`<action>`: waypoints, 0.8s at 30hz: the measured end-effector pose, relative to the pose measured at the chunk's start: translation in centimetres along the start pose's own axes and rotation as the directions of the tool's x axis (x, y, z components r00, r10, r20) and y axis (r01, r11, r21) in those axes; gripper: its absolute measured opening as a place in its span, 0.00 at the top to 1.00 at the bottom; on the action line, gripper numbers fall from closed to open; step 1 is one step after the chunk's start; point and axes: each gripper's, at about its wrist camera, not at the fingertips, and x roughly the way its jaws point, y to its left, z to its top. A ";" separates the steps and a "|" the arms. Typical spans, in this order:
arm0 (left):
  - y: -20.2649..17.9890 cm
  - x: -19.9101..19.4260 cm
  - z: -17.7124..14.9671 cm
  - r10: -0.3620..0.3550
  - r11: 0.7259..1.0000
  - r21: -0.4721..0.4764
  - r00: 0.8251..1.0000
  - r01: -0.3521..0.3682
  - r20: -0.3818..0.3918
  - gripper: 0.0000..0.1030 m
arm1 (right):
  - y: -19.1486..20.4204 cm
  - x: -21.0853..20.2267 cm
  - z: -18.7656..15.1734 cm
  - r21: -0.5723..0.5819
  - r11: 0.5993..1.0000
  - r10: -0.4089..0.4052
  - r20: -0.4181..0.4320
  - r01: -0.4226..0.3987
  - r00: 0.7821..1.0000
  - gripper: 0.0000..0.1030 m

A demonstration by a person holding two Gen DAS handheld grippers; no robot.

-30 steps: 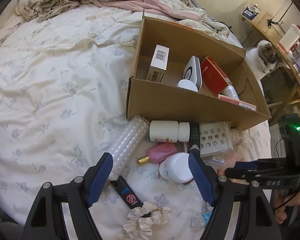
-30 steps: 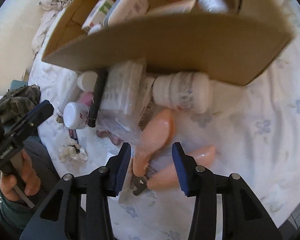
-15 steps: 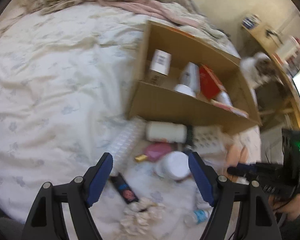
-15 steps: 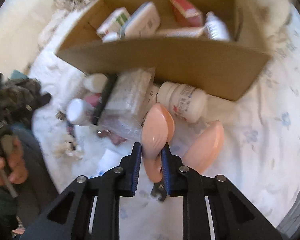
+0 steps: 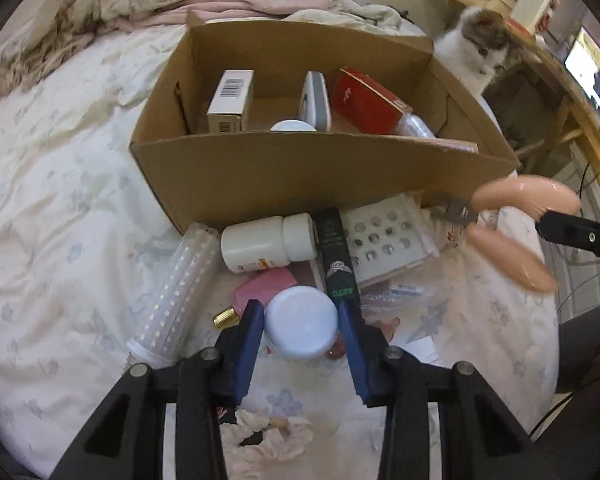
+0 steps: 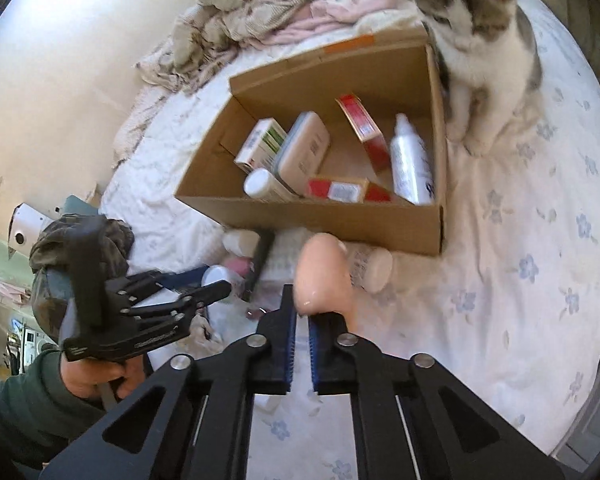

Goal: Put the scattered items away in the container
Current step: 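Grasp the pink nail clippers with right gripper while left grasps white round jar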

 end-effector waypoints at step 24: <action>0.7 -0.4 -0.3 0.037 0.999 -0.028 0.999 -0.038 -0.012 0.55 | -5.3 2.2 -0.5 0.225 0.966 -0.110 -0.086 0.127 0.990 0.29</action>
